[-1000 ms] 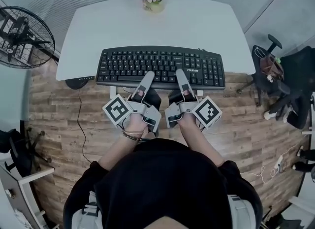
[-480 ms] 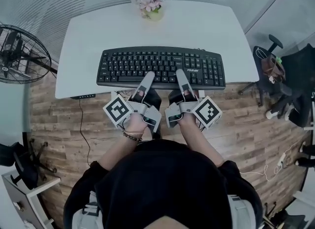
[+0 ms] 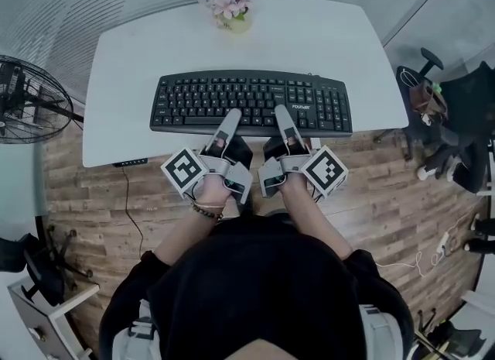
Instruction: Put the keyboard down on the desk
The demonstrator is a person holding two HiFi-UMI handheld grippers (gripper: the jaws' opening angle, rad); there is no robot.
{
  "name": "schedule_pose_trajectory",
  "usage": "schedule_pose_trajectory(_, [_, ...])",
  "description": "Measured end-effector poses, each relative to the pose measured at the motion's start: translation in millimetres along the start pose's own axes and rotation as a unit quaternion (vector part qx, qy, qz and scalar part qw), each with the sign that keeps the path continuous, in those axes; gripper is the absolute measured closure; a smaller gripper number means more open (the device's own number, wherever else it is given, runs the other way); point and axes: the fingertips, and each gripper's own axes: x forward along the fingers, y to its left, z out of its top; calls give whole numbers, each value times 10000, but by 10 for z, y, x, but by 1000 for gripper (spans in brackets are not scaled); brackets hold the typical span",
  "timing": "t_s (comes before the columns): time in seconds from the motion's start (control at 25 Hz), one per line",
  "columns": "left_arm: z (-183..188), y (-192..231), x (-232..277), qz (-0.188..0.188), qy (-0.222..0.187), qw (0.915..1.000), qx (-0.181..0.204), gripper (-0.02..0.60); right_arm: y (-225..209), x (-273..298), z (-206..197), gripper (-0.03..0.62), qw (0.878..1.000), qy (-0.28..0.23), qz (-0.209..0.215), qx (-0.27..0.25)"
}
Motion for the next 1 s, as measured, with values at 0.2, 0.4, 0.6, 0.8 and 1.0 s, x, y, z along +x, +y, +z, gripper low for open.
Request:
schedule_pose_trajectory(0.2, [3,-30,11,-52,-20,10000,-1,480,40,20,24,471,10000,11,68,-71])
schedule_pose_trajectory(0.4, [30,-60,42,-124,-125,9998,-34,480,99,91,43,473,9998,112,148,-77])
schedule_pose_trajectory(0.6, [62,-52,202,-153,-253,9996,32,480,72,231,164,473,9995,254,168,-108])
schedule_pose_trajectory(0.8, [122,43,501,-69,-406,9992,-13,479,-45,504,350,473,9989,433,144,-47])
schedule_pose_trajectory(1.0, [239,110,606,-14,-553,9985,-33,479,-111,690,371,473,9980,616,102,-67])
